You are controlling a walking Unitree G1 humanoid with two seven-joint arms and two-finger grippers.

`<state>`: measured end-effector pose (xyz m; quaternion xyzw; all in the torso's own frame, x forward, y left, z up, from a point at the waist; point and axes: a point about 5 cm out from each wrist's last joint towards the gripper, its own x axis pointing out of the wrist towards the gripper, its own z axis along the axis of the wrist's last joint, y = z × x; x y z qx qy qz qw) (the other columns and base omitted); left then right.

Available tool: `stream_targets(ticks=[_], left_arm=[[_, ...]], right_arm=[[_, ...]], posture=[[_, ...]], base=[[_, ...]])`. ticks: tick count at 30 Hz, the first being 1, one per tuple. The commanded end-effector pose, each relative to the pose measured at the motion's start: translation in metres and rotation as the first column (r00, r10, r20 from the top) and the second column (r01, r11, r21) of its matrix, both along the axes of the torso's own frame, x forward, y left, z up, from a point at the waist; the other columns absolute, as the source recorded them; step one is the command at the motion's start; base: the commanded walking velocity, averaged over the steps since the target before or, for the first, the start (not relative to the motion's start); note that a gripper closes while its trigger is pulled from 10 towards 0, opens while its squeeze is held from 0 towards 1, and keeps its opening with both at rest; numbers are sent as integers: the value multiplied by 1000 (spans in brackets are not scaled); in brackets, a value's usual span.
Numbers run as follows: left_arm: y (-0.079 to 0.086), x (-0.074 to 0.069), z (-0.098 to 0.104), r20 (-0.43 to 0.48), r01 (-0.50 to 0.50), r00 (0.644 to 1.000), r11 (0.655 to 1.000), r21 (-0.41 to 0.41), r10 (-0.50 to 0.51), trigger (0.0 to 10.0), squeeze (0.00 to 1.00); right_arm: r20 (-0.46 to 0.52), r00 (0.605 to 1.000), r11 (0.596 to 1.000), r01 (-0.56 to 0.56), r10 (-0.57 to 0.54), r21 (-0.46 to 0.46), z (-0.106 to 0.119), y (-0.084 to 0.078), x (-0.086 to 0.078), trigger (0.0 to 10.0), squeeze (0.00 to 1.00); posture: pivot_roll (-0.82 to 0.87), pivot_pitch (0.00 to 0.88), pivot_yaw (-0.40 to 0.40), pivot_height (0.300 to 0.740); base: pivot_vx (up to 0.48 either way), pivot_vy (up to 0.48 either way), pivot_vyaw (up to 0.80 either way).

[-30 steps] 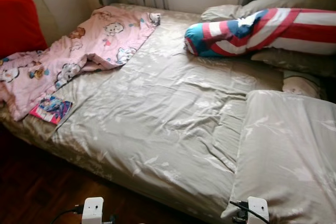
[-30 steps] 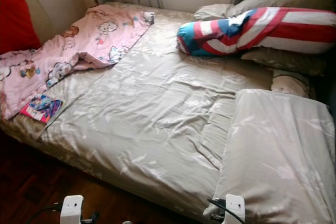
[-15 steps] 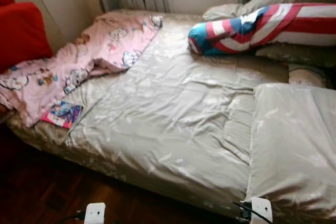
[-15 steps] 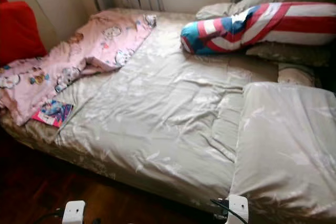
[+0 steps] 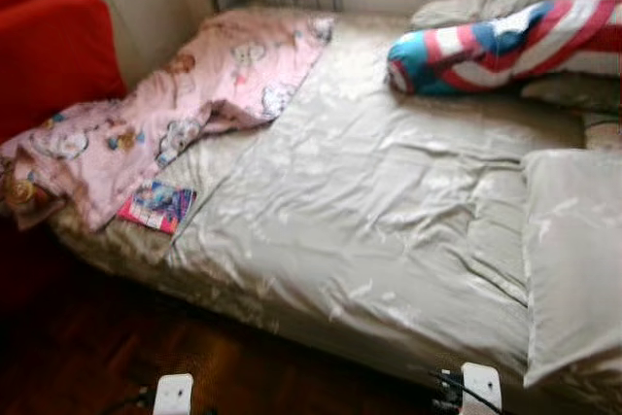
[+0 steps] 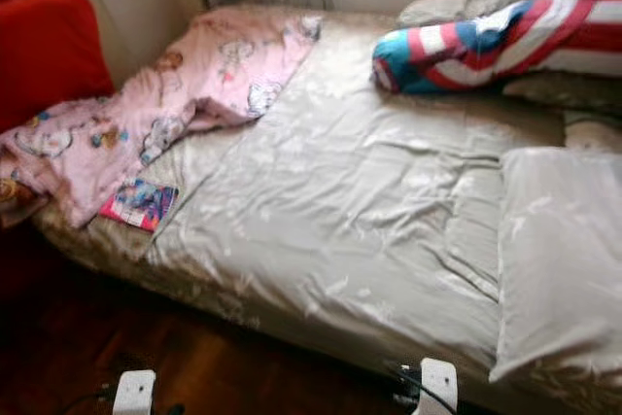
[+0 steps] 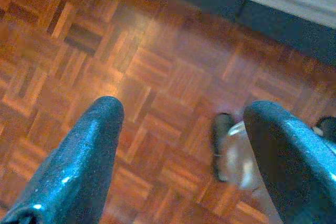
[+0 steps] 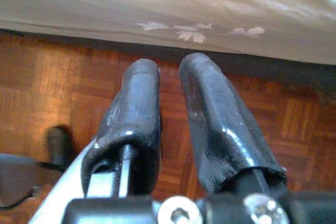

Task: Clean up the room

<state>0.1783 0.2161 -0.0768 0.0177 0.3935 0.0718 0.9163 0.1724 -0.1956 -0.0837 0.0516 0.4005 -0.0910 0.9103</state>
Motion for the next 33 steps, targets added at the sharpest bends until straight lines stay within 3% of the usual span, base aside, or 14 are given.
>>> stream_targets(ticks=[1,33], left_arm=[[11,-13,-4,-46,-26,999,1000,17,27,10000,0],[11,-16,-6,-66,-38,997,999,13,39,10000,0]], right_arm=[[-12,1000,1000,-7,7,23,-2,9,-2,10000,0],[-14,1000,1000,-20,20,24,-2,8,-2,10000,0]], posture=[[-69,143,48,740],[-55,141,39,740]], base=[[0,472,0],[0,465,0]])
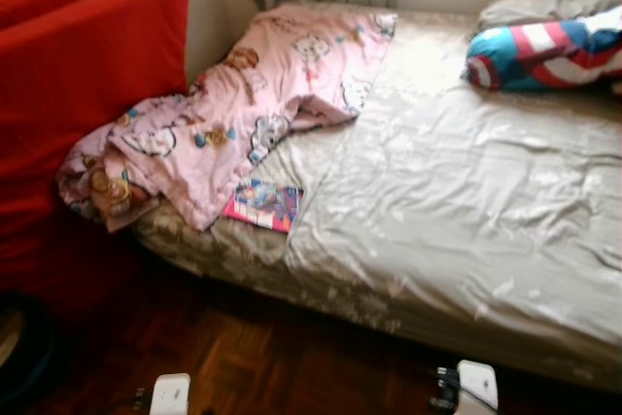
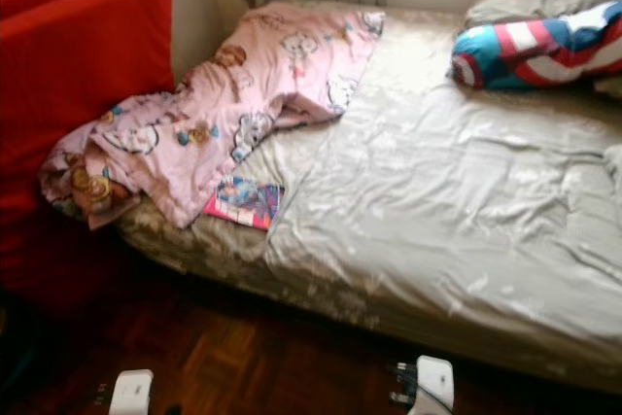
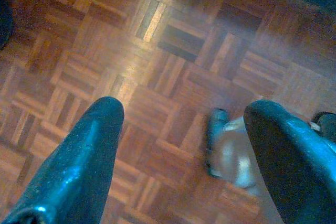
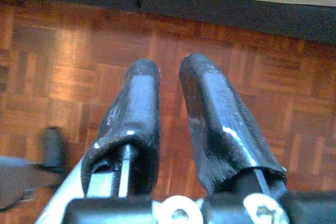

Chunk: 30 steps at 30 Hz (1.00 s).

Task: Clean up the room

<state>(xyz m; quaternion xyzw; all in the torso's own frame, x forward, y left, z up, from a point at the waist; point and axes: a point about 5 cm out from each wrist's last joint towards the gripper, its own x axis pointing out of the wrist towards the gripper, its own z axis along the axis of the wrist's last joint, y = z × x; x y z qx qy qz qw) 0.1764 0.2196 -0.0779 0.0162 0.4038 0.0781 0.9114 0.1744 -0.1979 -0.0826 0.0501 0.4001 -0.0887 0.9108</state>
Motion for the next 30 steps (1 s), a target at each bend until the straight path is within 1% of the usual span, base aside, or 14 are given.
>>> stream_targets(ticks=[1,20,25,30], left_arm=[[8,-14,-5,-45,-24,999,1000,11,25,10000,0],[12,-15,-5,-59,-20,998,1000,18,21,10000,0],[13,-12,-3,-42,-8,999,1000,25,10,10000,0],[12,-6,0,-3,-4,1000,1000,22,4,10000,0]], right_arm=[[-15,1000,1000,-16,16,24,-3,10,-4,10000,0],[-15,1000,999,-26,27,32,-3,12,-4,10000,0],[-14,1000,999,-25,26,35,-4,13,-4,10000,0],[-18,1000,999,-24,25,35,-4,14,-3,10000,0]], posture=[[-55,141,39,740],[-51,130,50,740],[-50,131,54,740],[-51,133,58,740]], base=[[0,458,0],[0,446,0],[0,0,0],[0,0,0]])
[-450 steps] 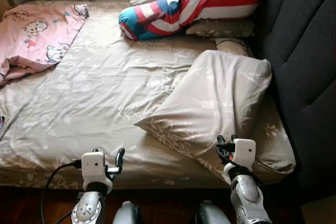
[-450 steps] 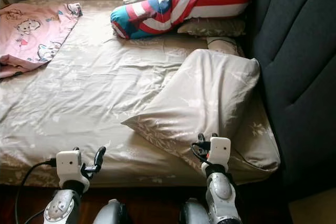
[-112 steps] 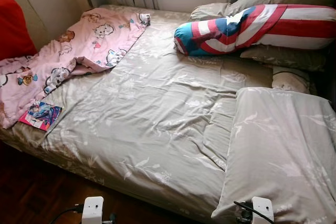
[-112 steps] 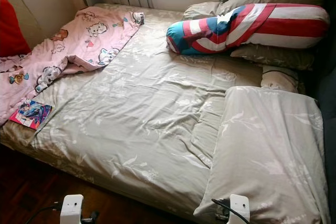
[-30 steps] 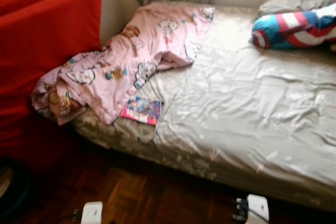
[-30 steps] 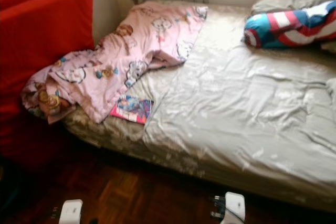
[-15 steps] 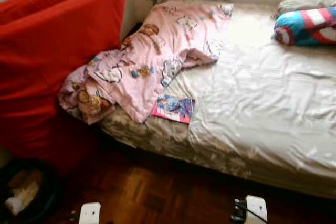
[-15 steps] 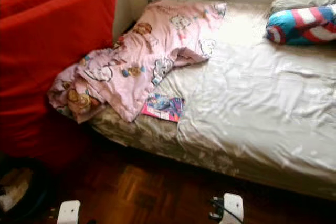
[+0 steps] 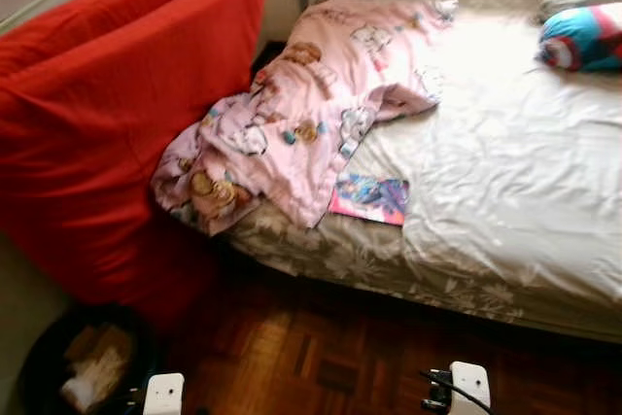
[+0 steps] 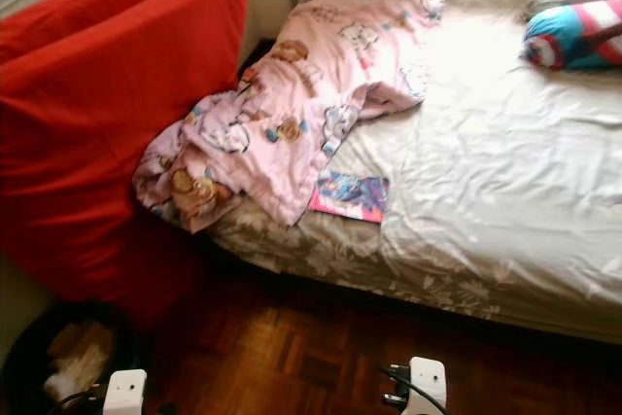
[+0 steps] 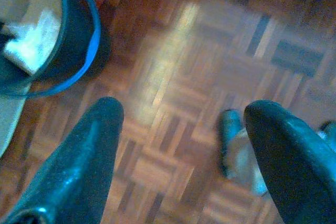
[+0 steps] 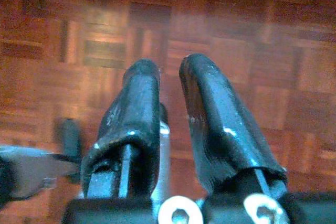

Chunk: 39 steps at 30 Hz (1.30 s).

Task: Clean up the room

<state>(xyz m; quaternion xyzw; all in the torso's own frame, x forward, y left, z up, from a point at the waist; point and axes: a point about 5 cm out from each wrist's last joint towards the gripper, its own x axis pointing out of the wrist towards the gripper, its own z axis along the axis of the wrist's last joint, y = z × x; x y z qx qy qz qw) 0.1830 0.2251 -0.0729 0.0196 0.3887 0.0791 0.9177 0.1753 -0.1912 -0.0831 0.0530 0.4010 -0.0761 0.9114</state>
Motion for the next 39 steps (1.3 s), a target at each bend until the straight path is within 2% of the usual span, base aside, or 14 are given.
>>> stream_targets(ticks=[1,11,30,35,39], left_arm=[[7,-13,-5,-35,-7,999,1000,13,7,10000,0],[4,-7,-2,-2,-1,1000,1000,4,1,10000,0],[1,-6,-2,11,-19,1000,1000,-17,19,10000,0],[2,-6,-1,17,-25,1000,1000,-14,25,10000,0],[2,-8,-2,9,-27,1000,1000,-14,27,10000,0]], right_arm=[[-19,1000,1000,-3,4,19,-3,7,-4,10000,0],[-18,1000,1000,4,-3,20,-3,8,-4,10000,0],[-29,999,999,-44,44,-5,-3,7,-3,10000,0],[-20,999,999,-39,39,7,-3,7,-3,10000,0],[-28,999,999,-30,30,22,-3,8,-4,10000,0]], posture=[[-51,133,58,740],[-52,139,62,740],[-60,143,64,740],[-53,141,59,740],[-57,136,60,740]], base=[[0,0,0],[0,0,0],[0,0,0],[0,0,766],[126,0,113]])
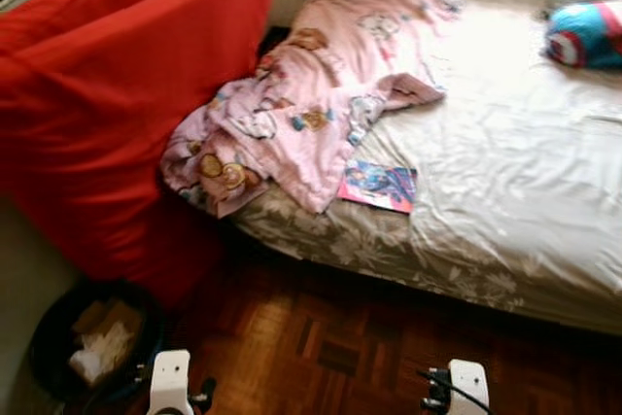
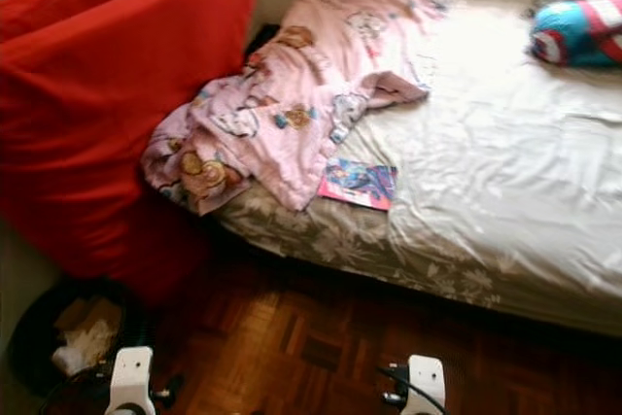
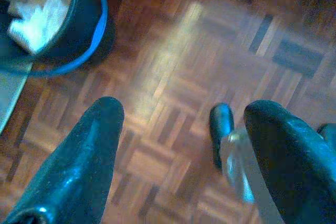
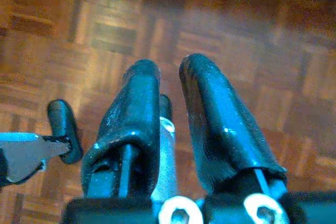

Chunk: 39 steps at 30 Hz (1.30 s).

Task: Clean up the room

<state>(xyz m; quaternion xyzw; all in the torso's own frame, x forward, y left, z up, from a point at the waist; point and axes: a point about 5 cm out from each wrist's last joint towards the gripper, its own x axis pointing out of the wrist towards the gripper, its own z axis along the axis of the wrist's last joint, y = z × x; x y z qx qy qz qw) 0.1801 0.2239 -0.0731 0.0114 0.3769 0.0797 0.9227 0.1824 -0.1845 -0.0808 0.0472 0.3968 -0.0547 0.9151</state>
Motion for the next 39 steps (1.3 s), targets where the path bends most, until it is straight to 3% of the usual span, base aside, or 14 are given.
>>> stream_targets(ticks=[1,16,39], left_arm=[[4,-6,-2,-21,-21,1000,1000,-1,21,10000,0],[1,-4,-2,-18,-10,1000,1000,-5,10,10000,0],[1,-5,-3,-20,-10,1000,1000,-5,10,10000,0]], right_arm=[[-41,999,1000,12,-12,14,-6,1,-11,10000,0],[-35,998,999,-44,44,4,-5,1,-11,10000,0],[-11,1000,999,-18,19,41,-4,2,-10,10000,0]], posture=[[-58,134,60,740],[-62,120,59,740],[-69,129,55,740]], base=[[266,0,0],[296,0,137],[306,0,35]])
